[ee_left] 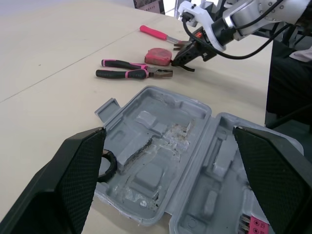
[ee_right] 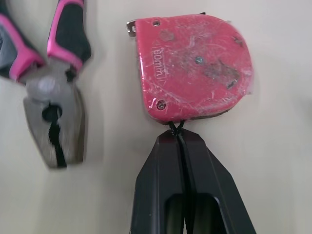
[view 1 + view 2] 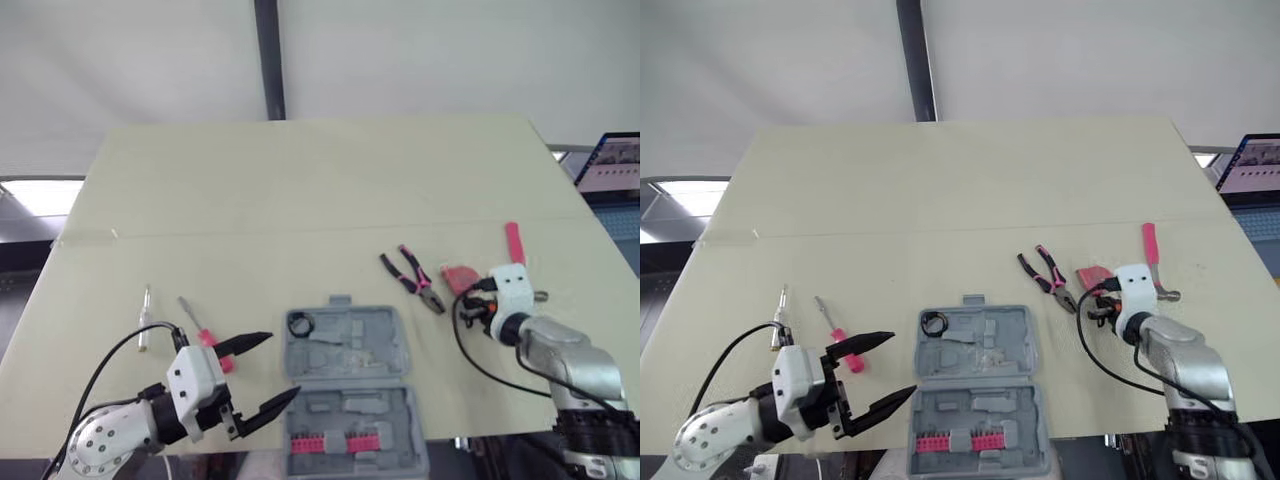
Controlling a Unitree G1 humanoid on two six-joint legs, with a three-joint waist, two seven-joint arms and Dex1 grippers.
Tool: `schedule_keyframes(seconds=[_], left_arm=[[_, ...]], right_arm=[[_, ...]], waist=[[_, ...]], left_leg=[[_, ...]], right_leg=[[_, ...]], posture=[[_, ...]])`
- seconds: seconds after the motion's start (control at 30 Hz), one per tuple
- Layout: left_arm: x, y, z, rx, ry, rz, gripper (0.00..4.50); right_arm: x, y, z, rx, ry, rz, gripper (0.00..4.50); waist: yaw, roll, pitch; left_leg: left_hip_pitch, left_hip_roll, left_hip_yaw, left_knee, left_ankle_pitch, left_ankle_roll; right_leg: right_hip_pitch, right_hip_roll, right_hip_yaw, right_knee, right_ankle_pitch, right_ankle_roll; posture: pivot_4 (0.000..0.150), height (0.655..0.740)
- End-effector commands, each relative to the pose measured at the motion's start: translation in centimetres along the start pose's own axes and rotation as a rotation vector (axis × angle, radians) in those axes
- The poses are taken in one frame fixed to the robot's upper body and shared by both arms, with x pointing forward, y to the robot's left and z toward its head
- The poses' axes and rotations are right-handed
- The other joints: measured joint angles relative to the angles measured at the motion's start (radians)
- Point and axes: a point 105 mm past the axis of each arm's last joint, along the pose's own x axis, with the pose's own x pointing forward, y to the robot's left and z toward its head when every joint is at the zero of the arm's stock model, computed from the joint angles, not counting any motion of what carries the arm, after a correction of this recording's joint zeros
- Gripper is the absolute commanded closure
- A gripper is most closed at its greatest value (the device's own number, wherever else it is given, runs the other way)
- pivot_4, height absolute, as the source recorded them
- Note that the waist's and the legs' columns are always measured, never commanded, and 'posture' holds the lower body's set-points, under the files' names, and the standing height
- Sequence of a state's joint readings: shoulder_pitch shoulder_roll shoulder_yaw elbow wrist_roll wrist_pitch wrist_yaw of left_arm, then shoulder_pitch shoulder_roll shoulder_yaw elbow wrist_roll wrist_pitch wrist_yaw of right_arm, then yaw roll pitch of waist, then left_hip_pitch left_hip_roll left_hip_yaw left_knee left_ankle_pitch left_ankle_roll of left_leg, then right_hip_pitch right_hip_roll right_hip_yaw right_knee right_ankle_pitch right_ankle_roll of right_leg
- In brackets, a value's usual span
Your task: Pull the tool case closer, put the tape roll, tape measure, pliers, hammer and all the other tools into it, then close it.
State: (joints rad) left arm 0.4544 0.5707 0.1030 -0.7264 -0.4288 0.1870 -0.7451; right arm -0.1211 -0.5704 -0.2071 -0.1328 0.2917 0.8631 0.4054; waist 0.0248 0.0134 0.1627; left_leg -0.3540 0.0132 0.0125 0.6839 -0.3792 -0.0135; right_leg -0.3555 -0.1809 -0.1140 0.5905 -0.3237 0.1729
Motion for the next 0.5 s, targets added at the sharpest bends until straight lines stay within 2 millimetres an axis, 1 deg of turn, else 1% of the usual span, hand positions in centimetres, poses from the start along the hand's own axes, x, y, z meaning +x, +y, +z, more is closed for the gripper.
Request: schedule_keyframes(seconds=[0.03,0.1,0.23,0.5], left_arm=[[-0.3,0.1,0.0,0.007,-0.003,-0.026,0.00],[-0.5,0.1,-0.3,0.008,0.005,-0.042,0.00],[-0.6,0.2,-0.5,0.005,0.006,-0.068,0.00],[-1.4,0.0,-1.5,0.010,0.026,-0.129,0.00]], right_arm=[[-2.0,1.0,-0.8,0.005,0.029,0.048,4.48],[-2.9,1.7,-1.4,0.002,0.052,0.070,4.48],[-4.8,3.2,-3.4,0.002,0.142,0.118,4.48],[-7.4,5.0,-6.0,0.034,0.270,0.182,4.48]], waist=[[0.000,0.000,0.000],[0.000,0.000,0.000],[0.001,0.000,0.000],[0.001,0.000,0.000]], left_leg=[[0.000,0.000,0.000,0.000,0.000,0.000],[0.000,0.000,0.000,0.000,0.000,0.000],[0.000,0.000,0.000,0.000,0.000,0.000],[0.000,0.000,0.000,0.000,0.000,0.000]], right_leg=[[0.000,0.000,0.000,0.000,0.000,0.000],[0.000,0.000,0.000,0.000,0.000,0.000],[0.000,0.000,0.000,0.000,0.000,0.000],[0.000,0.000,0.000,0.000,0.000,0.000]], posture=[[0.150,0.7400],[0.150,0.7400],[0.150,0.7400],[0.150,0.7400]])
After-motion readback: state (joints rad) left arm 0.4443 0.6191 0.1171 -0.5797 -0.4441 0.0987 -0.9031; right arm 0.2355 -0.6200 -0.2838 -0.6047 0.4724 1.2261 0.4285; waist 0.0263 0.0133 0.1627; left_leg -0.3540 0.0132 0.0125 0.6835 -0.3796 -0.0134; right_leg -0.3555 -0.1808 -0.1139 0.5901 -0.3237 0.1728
